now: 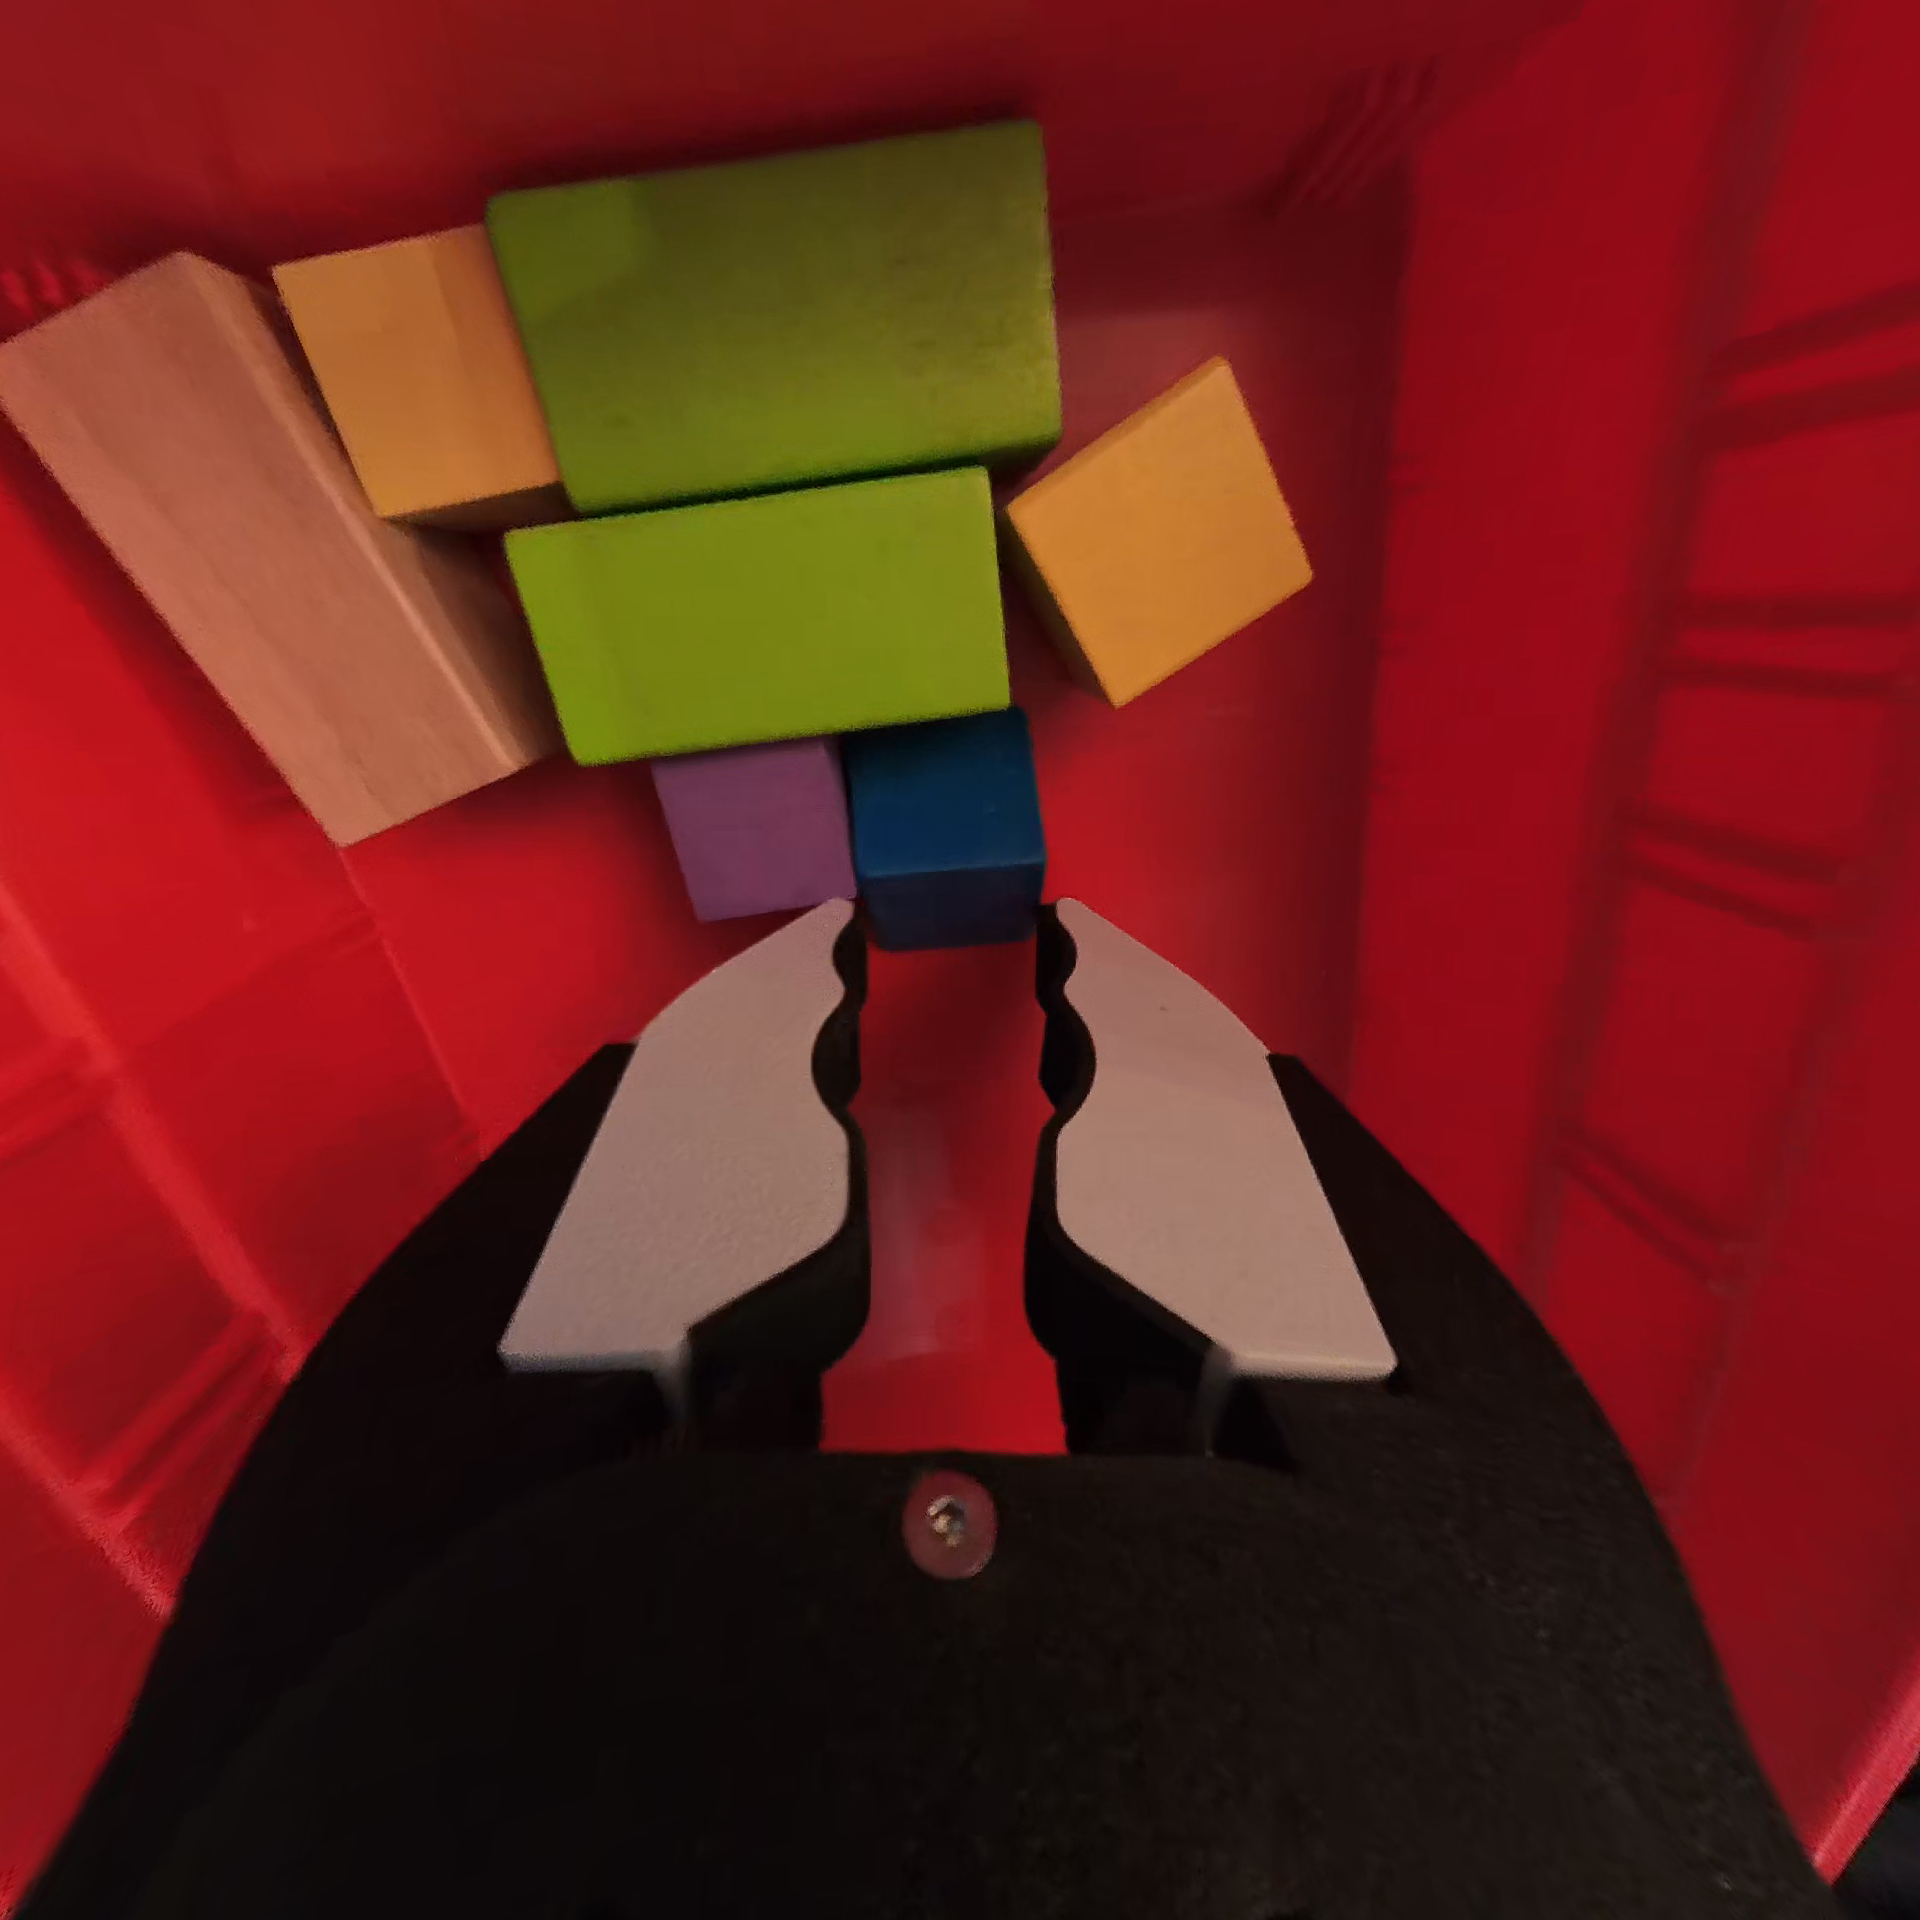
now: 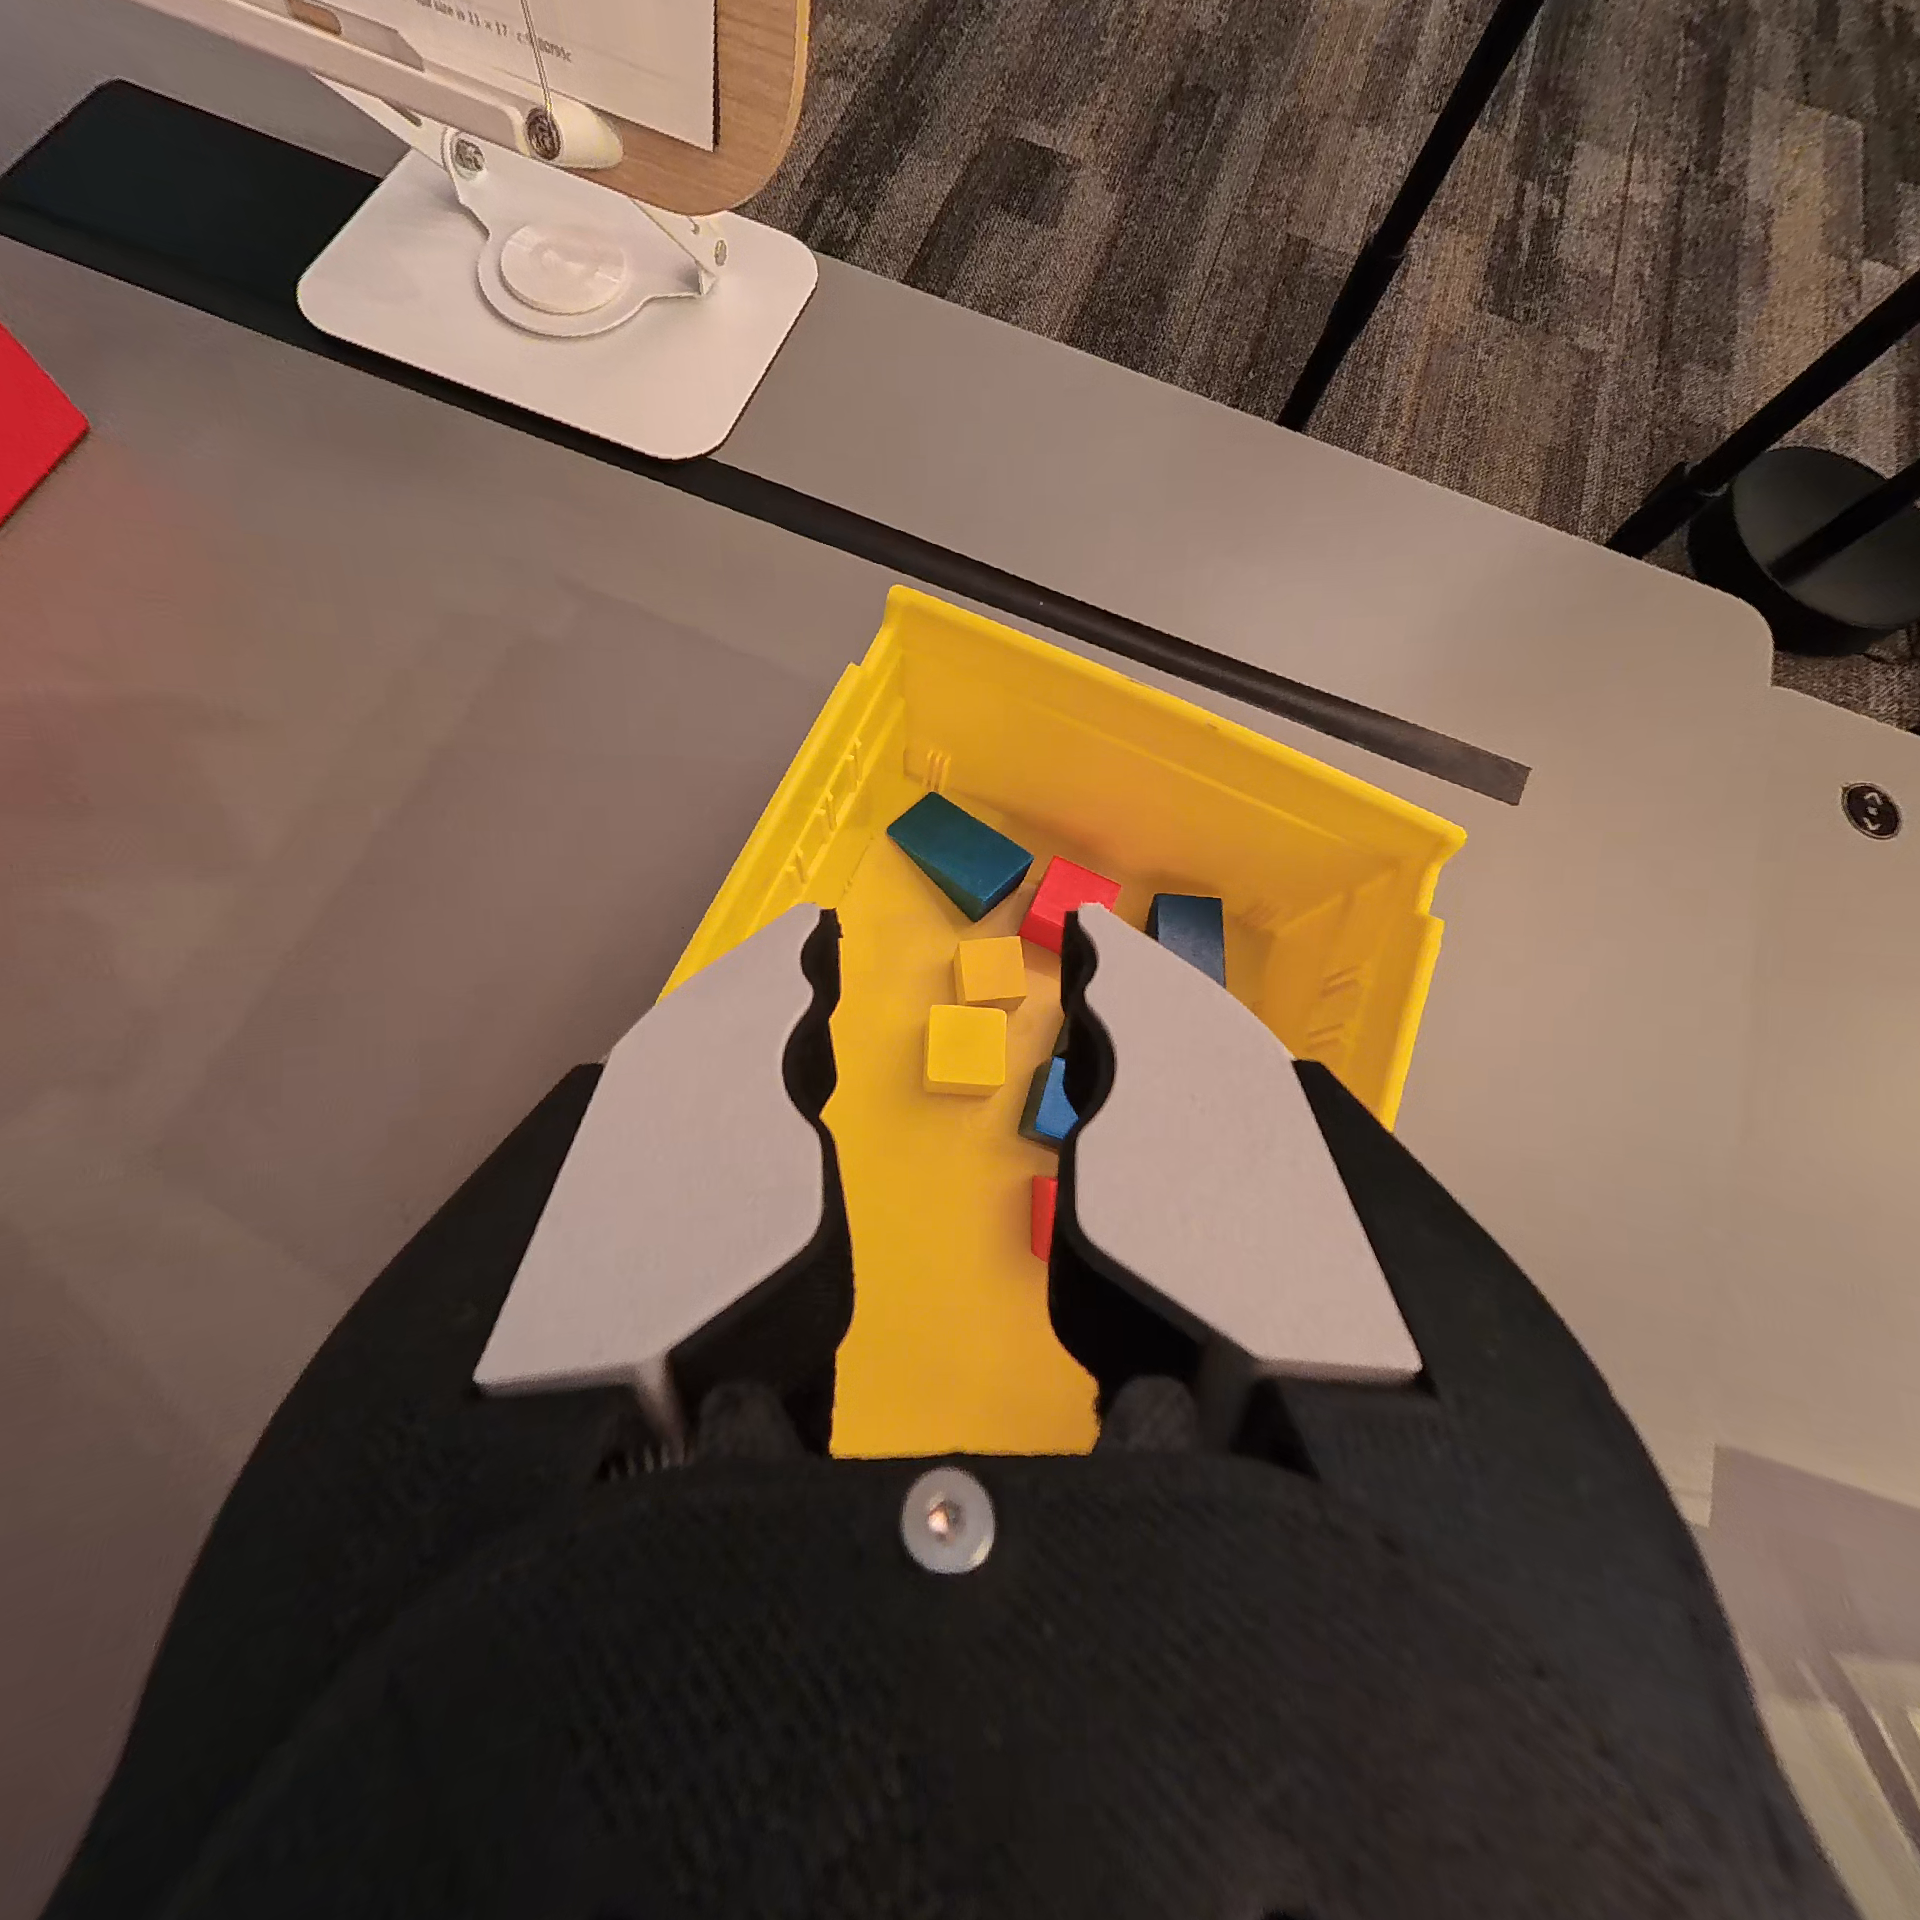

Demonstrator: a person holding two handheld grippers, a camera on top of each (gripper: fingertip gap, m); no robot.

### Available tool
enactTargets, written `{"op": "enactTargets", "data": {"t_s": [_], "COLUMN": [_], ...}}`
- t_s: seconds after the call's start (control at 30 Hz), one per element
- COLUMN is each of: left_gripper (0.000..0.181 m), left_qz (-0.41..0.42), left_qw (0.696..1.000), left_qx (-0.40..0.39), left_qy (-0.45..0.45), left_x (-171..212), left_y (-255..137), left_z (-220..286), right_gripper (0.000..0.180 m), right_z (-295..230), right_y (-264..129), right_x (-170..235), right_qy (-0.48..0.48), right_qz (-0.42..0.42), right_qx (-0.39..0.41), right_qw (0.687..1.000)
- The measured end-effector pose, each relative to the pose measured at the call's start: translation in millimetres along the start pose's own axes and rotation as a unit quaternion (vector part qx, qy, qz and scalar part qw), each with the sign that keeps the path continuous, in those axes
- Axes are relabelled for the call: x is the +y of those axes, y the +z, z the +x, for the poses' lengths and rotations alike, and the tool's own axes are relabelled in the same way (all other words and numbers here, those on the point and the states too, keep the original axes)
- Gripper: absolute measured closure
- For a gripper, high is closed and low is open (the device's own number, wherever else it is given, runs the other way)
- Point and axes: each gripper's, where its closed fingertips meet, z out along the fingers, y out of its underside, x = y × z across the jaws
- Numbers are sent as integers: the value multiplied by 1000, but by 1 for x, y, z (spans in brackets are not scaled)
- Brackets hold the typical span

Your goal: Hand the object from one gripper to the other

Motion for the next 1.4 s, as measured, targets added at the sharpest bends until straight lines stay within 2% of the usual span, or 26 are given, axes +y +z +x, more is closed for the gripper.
{"op": "enactTargets", "data": {"t_s": [0.33, 0.47, 0.57, 0.93, 1.03, 1.17, 1.27, 1.33, 1.4], "left_gripper": [150, 150, 140, 148, 148, 148, 148, 148, 148], "left_qz": [-45, -37, -37, -34, -20, 69, 177, 252, 302], "left_qw": [998, 998, 998, 998, 998, 996, 973, 925, 859], "left_qx": [25, 42, 27, 3, -1, 19, 119, 246, 357], "left_qy": [21, 23, 31, 50, 53, 54, 93, 145, 210], "left_x": [23, 22, 21, 16, 17, 8, 0, 0, 9], "left_y": [-5, -7, -5, -1, -17, -67, -120, -166, -208], "left_z": [-2, 0, -2, -4, -5, 0, 35, 83, 130], "right_gripper": [138, 138, 138, 139, 139, 139, 137, 134, 134], "right_z": [1, 1, 0, 2, 1, -2, -20, -48, -84], "right_y": [1, 4, 5, 2, -4, -18, -29, -36, -45], "right_x": [2, 3, 4, 2, -5, -28, -58, -77, -92], "right_qy": [1, 0, -3, -8, -11, -36, -108, -152, -162], "right_qz": [-4, -10, -14, -9, 13, 80, 176, 247, 307], "right_qx": [0, -1, -1, 5, 9, 21, 7, -35, -109], "right_qw": [1000, 1000, 1000, 1000, 1000, 996, 978, 956, 931]}}
